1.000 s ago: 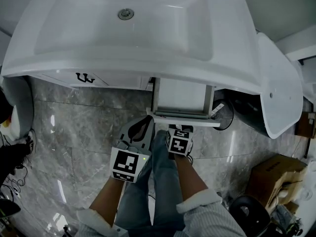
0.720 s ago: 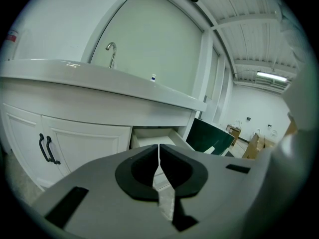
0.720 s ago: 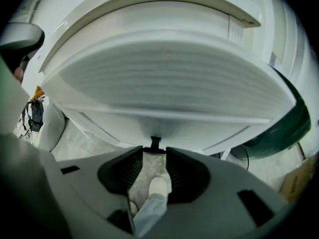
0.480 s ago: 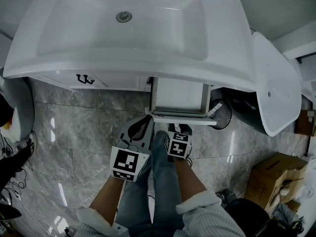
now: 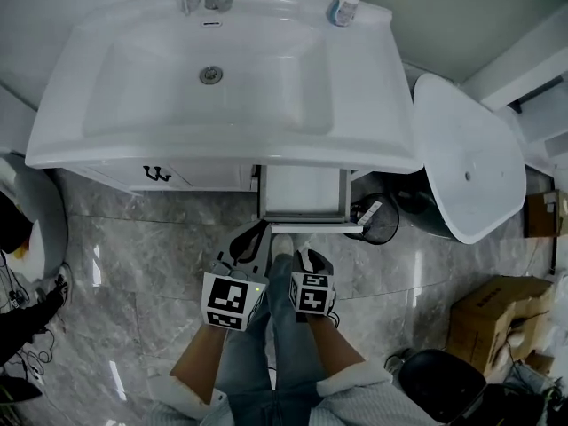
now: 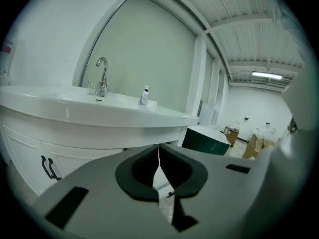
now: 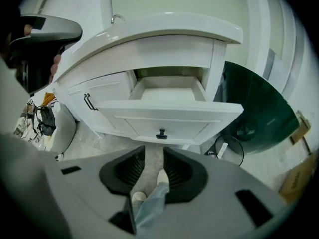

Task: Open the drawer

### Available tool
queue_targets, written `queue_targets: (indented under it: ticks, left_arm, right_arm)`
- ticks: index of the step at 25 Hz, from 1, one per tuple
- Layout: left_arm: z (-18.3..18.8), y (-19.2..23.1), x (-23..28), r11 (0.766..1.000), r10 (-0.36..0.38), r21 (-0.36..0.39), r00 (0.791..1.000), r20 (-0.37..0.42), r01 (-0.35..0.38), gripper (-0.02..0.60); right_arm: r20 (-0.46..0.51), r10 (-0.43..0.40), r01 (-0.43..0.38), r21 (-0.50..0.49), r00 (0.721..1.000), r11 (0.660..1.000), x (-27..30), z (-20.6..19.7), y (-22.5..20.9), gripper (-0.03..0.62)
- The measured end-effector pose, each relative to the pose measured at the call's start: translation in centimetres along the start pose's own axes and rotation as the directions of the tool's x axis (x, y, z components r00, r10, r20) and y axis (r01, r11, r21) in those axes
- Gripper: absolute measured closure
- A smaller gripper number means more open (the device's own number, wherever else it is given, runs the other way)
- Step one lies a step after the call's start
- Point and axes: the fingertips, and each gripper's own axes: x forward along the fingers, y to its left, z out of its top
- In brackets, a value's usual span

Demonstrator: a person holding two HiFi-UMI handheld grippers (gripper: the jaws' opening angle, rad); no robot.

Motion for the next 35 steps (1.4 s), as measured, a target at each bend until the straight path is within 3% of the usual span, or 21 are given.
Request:
queue_targets:
  ticks: [8, 13, 17, 24, 28, 35]
  left_arm:
    - [5.7, -3.0, -2.3, 1.0, -0.011, 0.009, 0.999, 0.046, 0.01, 0.558]
    - [9.3, -4.8, -3.5, 1.0, -0.008, 0.014, 0.998, 0.068, 0.007, 0.558]
    - [11.6, -6.4, -4.4, 1.0, -0.001, 0.018, 0.997, 0.081, -0.001, 0.558]
    - [16.5, -10.0, -6.4, 1.0, 0.004, 0.006, 0.989, 0.146, -0.005, 0.558]
    - [19.5, -13.2, -7.1, 0.999, -0.03, 0.028, 0.982, 0.185, 0.026, 0.558]
    - [23.4, -17.3, -8.9, 0.998, -0.054, 0.046, 0.967, 0.249, 0.044, 0.558]
  right_arm:
    - [0.123, 0.086, -0.092, 0.04, 0.989, 0.995, -8.3, 7.1, 1.6, 0.48]
    - [0.238, 0.173, -0.195, 0.072, 0.956, 0.978, -14.0, 13.2, 2.6, 0.494]
    - [0.313, 0.277, -0.306, 0.048, 0.909, 0.951, -18.3, 17.3, 3.4, 0.496]
    - [0.467, 0.38, -0.393, -0.073, 0.799, 0.917, -27.4, 23.2, 2.8, 0.537]
    - [0.519, 0.436, -0.416, -0.163, 0.735, 0.895, -32.2, 25.2, 2.1, 0.568]
    - [0.539, 0.516, -0.441, -0.274, 0.666, 0.855, -37.4, 25.9, 1.0, 0.583]
